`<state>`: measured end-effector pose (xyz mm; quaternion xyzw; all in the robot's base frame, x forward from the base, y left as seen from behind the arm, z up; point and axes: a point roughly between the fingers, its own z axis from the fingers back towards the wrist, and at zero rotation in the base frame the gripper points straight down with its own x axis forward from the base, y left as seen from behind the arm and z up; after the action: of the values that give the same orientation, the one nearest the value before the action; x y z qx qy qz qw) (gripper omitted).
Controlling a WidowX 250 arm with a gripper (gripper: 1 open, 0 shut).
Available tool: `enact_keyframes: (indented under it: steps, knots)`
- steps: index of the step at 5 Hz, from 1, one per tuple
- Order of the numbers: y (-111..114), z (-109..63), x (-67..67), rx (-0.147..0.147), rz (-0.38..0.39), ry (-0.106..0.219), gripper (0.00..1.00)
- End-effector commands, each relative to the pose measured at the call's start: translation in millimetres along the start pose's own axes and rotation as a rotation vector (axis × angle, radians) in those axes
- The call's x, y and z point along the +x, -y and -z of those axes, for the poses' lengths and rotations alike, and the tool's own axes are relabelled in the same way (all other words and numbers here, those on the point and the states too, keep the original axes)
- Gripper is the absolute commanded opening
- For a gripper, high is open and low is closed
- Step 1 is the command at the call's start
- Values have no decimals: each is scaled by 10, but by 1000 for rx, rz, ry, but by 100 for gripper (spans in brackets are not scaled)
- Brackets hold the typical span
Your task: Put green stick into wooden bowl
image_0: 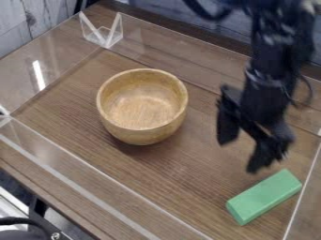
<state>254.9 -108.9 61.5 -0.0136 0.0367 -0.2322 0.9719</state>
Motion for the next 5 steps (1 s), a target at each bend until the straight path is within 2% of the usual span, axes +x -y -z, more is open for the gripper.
enact_keyframes:
  steps: [1, 3, 4, 5]
  knots:
    - [71, -48, 117, 26, 50, 66, 100]
    - [53, -26, 255, 35, 131, 112, 100]
    - [135, -14, 176, 32, 166, 128, 100]
    - [223, -1, 103, 38, 200, 160, 100]
